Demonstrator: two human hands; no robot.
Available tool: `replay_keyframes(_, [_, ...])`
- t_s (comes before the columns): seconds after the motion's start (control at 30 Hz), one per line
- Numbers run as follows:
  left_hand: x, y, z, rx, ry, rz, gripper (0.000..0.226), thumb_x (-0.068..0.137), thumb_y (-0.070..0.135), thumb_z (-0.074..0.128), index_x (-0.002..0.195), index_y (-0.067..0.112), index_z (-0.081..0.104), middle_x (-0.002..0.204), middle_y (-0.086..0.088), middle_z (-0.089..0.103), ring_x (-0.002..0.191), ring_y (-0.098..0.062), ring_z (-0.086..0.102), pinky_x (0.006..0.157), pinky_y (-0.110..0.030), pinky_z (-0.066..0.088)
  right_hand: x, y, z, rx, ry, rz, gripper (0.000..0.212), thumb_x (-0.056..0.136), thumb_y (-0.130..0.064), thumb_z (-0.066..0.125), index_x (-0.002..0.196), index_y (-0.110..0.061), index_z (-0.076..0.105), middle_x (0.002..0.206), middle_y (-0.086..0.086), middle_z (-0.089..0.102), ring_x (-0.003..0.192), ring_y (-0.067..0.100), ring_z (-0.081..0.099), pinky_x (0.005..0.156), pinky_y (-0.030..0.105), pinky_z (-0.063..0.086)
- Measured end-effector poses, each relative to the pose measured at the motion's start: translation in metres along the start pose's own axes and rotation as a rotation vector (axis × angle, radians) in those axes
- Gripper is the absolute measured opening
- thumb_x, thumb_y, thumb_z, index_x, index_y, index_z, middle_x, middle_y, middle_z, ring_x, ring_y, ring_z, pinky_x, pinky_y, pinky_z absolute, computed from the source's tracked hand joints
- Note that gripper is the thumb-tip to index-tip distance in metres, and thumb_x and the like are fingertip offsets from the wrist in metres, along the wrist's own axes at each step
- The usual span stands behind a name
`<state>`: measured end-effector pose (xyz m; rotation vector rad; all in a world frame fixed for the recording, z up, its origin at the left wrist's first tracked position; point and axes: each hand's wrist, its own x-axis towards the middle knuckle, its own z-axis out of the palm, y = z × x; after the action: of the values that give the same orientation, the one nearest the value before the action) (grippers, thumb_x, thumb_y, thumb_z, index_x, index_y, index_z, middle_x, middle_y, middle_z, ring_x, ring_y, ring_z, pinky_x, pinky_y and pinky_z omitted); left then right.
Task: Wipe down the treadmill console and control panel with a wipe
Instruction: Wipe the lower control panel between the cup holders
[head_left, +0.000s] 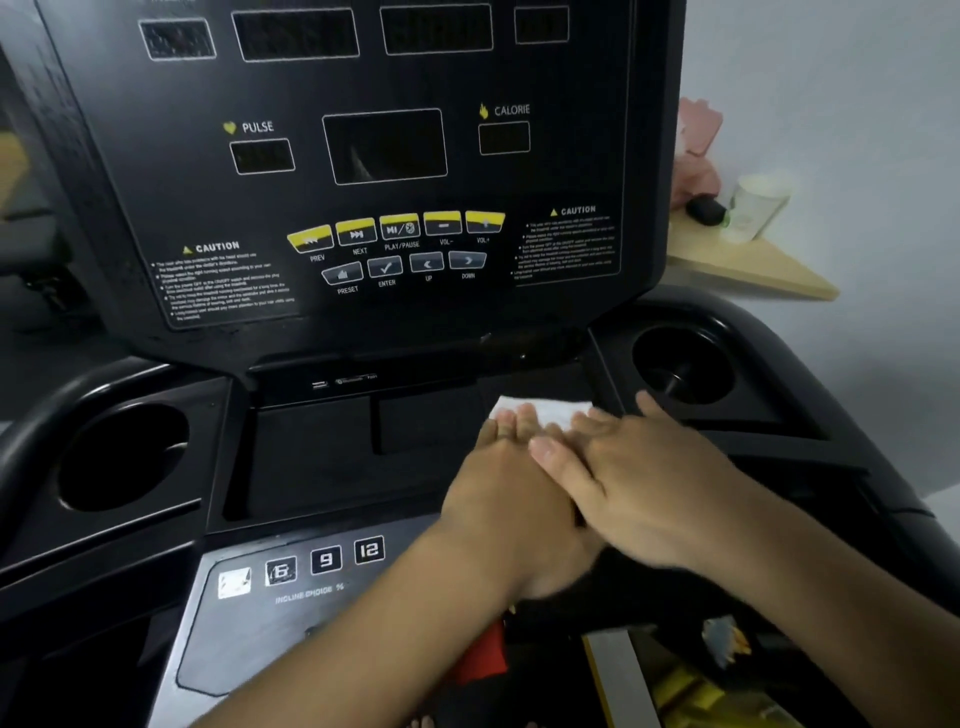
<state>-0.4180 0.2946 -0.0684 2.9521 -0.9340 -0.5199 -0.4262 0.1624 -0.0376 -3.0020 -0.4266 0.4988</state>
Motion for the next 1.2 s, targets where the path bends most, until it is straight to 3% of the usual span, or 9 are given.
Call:
replay_keyframes(0.17, [0.020, -0.002, -0.014, -0.002, 0.040, -0.015, 0.076, 0.097, 0.054, 0.025, 0.157, 0.016, -0.001, 0.164, -0.016, 0.009, 0.150, -0.034, 0.004, 0.122, -0.043, 0.003, 0.019, 0.007, -0.007, 0.086, 0.016, 0.023, 0.082, 0.089, -0.060, -0.008, 0.149, -0.026, 0.037, 0.153, -0.002, 0.041, 0.145, 0.010, 0.026, 0.121, 0.044, 0.000])
replay_keyframes(0.23, [0.028, -0.005, -0.029, -0.051, 0.101, -0.026, 0.073, 0.097, 0.053, 0.031, 0.157, 0.019, 0.008, 0.161, -0.010, 0.021, 0.148, -0.031, 0.016, 0.119, -0.040, 0.010, 0.036, 0.013, -0.010, 0.140, 0.033, 0.025, 0.069, 0.094, -0.057, -0.003, 0.150, -0.035, 0.031, 0.154, -0.003, 0.039, 0.146, 0.010, 0.023, 0.121, 0.044, 0.000])
replay_keyframes(0.3, [0.024, -0.004, -0.033, -0.083, 0.122, -0.033, 0.070, 0.097, 0.052, 0.035, 0.156, 0.022, 0.013, 0.160, -0.008, 0.024, 0.147, -0.029, 0.019, 0.118, -0.038, 0.015, 0.035, 0.016, -0.010, 0.135, 0.021, 0.023, 0.073, 0.093, -0.058, -0.004, 0.149, -0.033, 0.036, 0.154, -0.003, 0.040, 0.146, 0.009, 0.023, 0.121, 0.043, 0.001])
replay_keyframes(0.43, [-0.002, 0.012, -0.007, -0.054, 0.073, 0.026, 0.072, 0.097, 0.050, 0.026, 0.157, 0.016, 0.008, 0.163, -0.015, 0.013, 0.151, -0.031, 0.007, 0.121, -0.041, 0.006, -0.008, 0.005, 0.003, 0.009, 0.055, -0.006, 0.092, 0.085, -0.061, -0.014, 0.139, -0.027, 0.052, 0.142, -0.005, 0.053, 0.140, 0.006, 0.032, 0.121, 0.043, 0.002])
replay_keyframes(0.63, [0.040, -0.006, -0.003, -0.060, 0.043, 0.024, 0.081, 0.096, 0.057, 0.025, 0.155, 0.016, -0.013, 0.164, -0.010, -0.013, 0.150, -0.027, -0.015, 0.122, -0.045, -0.006, 0.030, 0.008, -0.001, -0.100, 0.020, 0.148, 0.088, 0.085, -0.061, -0.015, 0.154, -0.026, 0.027, 0.163, -0.004, 0.019, 0.151, 0.015, -0.001, 0.112, 0.062, -0.017])
replay_keyframes(0.8, [0.012, 0.004, 0.004, -0.066, 0.090, 0.113, 0.075, 0.097, 0.053, 0.029, 0.158, 0.018, 0.003, 0.165, -0.010, 0.006, 0.152, -0.024, 0.000, 0.122, -0.043, -0.004, -0.004, 0.004, 0.002, -0.089, 0.013, 0.070, 0.094, 0.081, -0.062, -0.018, 0.149, -0.028, 0.038, 0.155, -0.005, 0.036, 0.149, 0.009, 0.010, 0.114, 0.061, -0.015])
replay_keyframes(0.97, [0.034, 0.001, -0.005, -0.031, 0.126, 0.098, 0.076, 0.094, 0.059, 0.027, 0.157, 0.026, 0.001, 0.166, -0.004, 0.007, 0.151, -0.026, 0.002, 0.121, -0.048, -0.005, 0.015, 0.014, -0.005, -0.006, 0.008, 0.100, 0.075, 0.090, -0.059, -0.010, 0.152, -0.034, 0.025, 0.160, -0.006, 0.027, 0.149, 0.009, 0.008, 0.116, 0.060, -0.012])
replay_keyframes(1.07, [0.050, -0.009, -0.017, -0.023, 0.108, 0.066, 0.076, 0.093, 0.060, 0.026, 0.158, 0.026, 0.004, 0.165, -0.006, 0.013, 0.151, -0.026, 0.008, 0.122, -0.045, -0.005, 0.031, 0.022, -0.008, 0.117, 0.030, 0.086, 0.069, 0.094, -0.057, -0.006, 0.153, -0.036, 0.022, 0.161, -0.004, 0.026, 0.149, 0.008, 0.010, 0.119, 0.052, -0.010])
replay_keyframes(1.2, [0.014, 0.001, -0.003, -0.062, 0.195, 0.114, 0.074, 0.094, 0.063, 0.025, 0.155, 0.021, 0.023, 0.156, -0.009, 0.035, 0.145, -0.024, 0.026, 0.123, -0.040, 0.003, 0.001, 0.028, 0.010, 0.119, 0.109, -0.049, 0.083, 0.090, -0.064, -0.007, 0.149, -0.026, 0.037, 0.156, -0.001, 0.037, 0.147, 0.005, 0.015, 0.121, 0.038, -0.003])
